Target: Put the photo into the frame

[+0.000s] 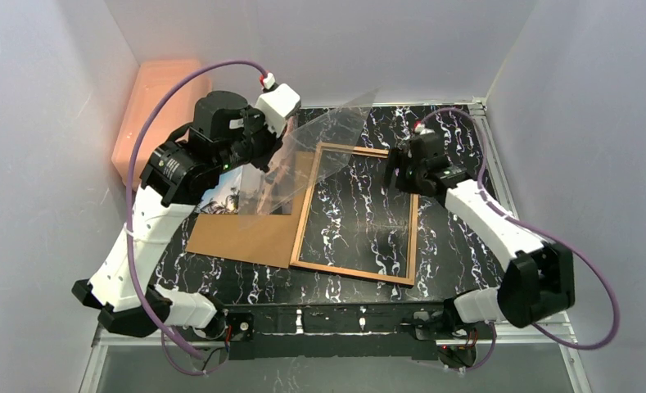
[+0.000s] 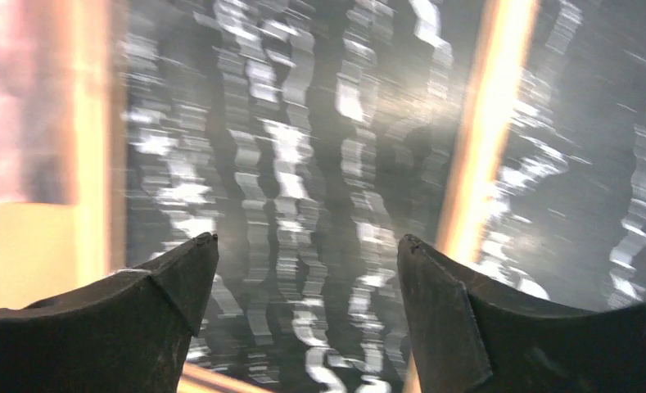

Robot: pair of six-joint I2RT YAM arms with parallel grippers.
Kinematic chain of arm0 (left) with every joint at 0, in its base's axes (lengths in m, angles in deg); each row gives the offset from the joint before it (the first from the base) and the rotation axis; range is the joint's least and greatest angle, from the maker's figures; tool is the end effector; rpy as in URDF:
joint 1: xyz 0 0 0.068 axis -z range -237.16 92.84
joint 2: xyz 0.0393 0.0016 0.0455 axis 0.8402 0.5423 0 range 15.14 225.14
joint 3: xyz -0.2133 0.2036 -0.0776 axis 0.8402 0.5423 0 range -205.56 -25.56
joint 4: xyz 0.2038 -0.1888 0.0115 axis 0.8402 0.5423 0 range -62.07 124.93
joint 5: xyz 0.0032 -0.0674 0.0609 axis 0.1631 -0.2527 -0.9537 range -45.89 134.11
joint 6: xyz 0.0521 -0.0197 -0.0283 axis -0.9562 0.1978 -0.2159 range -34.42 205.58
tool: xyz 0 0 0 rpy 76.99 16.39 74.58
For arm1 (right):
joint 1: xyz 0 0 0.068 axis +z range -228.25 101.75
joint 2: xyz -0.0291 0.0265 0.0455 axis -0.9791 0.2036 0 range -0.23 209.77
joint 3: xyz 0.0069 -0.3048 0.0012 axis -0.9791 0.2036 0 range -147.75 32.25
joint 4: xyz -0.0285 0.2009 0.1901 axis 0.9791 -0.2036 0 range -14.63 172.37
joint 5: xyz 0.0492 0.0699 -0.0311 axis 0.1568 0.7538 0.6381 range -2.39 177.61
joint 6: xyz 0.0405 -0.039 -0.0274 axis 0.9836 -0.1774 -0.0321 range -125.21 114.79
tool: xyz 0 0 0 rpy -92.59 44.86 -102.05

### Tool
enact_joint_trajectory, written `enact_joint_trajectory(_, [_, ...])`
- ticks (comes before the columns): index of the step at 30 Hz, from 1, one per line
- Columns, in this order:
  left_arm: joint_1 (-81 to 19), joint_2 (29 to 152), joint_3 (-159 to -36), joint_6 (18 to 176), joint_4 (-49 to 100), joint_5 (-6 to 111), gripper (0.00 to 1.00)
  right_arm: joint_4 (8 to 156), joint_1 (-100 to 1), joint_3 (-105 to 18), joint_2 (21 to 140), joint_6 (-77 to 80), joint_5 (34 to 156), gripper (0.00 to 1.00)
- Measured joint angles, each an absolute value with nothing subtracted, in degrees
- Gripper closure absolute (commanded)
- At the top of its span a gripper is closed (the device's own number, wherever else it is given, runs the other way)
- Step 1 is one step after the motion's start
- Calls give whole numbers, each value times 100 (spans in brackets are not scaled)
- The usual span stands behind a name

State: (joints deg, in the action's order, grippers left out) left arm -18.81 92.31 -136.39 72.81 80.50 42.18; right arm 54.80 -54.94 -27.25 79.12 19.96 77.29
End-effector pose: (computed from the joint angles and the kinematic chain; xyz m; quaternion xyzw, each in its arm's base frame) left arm 0.2005 -0.1565 0.5593 0.3422 0.7382 -0.1152 0.5699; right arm 0.2921 0.1165 0.2836 0.0478 0.9273 0.0721 0.3642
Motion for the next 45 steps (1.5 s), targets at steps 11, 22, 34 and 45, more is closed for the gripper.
enact_joint_trajectory(11, [-1862,8903,-12533,6297,7329,4115,100,6914,-4991,-4268,7270,4785,9468,10])
enact_joint_trajectory(22, [-1798,9078,-12568,5373,6639,3990,100,7362,-4281,-5252,8225,5775,9464,12])
enact_joint_trajectory(34, [-1728,7845,-10839,3602,5423,4651,100,7504,-4132,-5532,8430,5930,9112,21])
enact_joint_trajectory(45, [-1737,7058,-9272,1664,4674,5271,100,6464,-4349,-5230,8017,4527,10312,9])
